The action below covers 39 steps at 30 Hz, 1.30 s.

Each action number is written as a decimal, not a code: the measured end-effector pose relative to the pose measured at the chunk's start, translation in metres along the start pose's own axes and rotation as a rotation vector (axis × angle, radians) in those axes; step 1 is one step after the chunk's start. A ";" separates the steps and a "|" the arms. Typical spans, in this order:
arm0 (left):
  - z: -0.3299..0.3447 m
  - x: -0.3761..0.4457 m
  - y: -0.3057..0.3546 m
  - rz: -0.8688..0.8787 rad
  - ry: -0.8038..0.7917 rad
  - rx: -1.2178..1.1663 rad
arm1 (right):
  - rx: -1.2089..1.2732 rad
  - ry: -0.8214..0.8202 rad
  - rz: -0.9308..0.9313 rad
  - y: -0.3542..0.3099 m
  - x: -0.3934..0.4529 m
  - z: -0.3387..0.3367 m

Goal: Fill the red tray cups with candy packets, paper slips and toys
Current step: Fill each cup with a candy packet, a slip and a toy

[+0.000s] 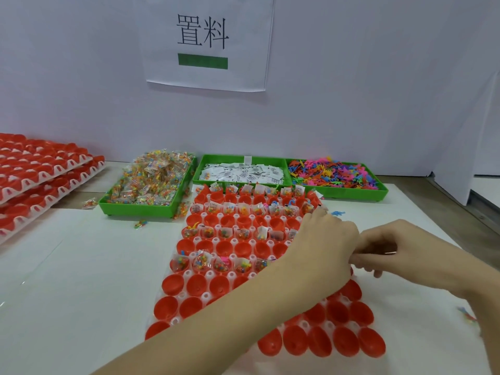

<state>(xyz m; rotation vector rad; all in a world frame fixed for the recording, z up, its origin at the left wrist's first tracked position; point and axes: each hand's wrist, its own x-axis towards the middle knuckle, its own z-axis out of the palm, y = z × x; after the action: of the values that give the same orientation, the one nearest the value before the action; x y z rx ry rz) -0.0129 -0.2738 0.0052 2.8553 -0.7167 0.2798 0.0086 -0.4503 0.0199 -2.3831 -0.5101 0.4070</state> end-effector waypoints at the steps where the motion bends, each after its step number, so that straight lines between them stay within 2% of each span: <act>1: -0.002 -0.001 -0.004 -0.008 0.009 -0.083 | 0.024 0.028 -0.006 0.001 -0.001 -0.002; 4: -0.015 -0.005 -0.017 -0.044 0.014 -0.366 | 0.091 0.154 -0.019 0.004 -0.001 -0.006; 8: -0.030 -0.024 -0.047 -0.126 0.184 -0.446 | 0.143 0.328 -0.042 0.004 0.005 -0.003; 10: -0.031 -0.041 -0.076 -0.211 0.310 -0.379 | 0.164 0.368 -0.066 0.001 0.008 0.002; 14: -0.031 -0.081 -0.152 -0.403 0.522 -0.082 | 0.158 0.383 -0.118 -0.005 0.011 0.009; 18: -0.023 -0.119 -0.222 -0.573 0.511 0.115 | 0.145 0.379 -0.154 -0.008 0.015 0.016; 23: 0.001 -0.142 -0.252 -0.507 0.466 0.136 | 0.112 0.354 -0.193 -0.011 0.019 0.025; 30: -0.005 -0.144 -0.254 -0.428 0.580 0.126 | 0.086 0.377 -0.219 -0.009 0.024 0.030; 39: -0.012 -0.147 -0.249 -0.461 0.787 0.009 | 0.130 0.420 -0.258 -0.013 0.026 0.035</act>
<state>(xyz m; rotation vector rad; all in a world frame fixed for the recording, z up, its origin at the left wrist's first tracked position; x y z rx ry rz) -0.0220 0.0105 -0.0488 2.4761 0.0914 1.2094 0.0132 -0.4105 -0.0017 -2.1570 -0.5633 -0.1700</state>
